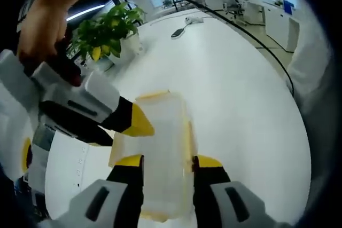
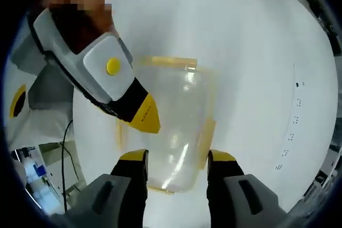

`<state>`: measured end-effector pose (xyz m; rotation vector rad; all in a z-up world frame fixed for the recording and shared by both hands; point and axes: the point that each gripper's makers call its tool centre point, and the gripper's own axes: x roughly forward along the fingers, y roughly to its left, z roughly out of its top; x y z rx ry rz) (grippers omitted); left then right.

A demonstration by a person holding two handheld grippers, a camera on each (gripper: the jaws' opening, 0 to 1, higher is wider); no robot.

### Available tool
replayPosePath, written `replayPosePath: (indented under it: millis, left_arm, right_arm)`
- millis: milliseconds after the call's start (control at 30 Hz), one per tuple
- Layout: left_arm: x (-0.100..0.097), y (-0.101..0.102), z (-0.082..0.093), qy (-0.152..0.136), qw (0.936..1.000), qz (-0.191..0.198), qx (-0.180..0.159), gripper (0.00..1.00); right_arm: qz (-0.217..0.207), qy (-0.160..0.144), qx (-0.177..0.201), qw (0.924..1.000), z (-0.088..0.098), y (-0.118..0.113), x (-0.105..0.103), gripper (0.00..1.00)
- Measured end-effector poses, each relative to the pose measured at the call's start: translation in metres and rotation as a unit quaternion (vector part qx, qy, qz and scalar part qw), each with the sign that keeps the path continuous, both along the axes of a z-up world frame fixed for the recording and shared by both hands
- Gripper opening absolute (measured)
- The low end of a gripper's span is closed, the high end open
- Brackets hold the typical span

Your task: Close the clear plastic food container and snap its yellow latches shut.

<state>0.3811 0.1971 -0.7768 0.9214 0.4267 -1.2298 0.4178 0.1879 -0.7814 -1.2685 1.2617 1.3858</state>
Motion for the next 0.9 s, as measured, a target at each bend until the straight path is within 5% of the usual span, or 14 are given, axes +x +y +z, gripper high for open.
replayPosePath:
  millis: [600, 900]
  left_arm:
    - [-0.0056, 0.0039, 0.0008, -0.001, 0.9973, -0.064, 0.037, 0.31]
    - [-0.0057, 0.0043, 0.0011, -0.001, 0.9968, -0.064, 0.047, 0.31]
  right_arm:
    - [-0.041, -0.032, 0.032, 0.9982, 0.0038, -0.0002, 0.0, 0.39]
    - [-0.043, -0.032, 0.047, 0.9974, 0.0052, -0.0009, 0.0002, 0.39]
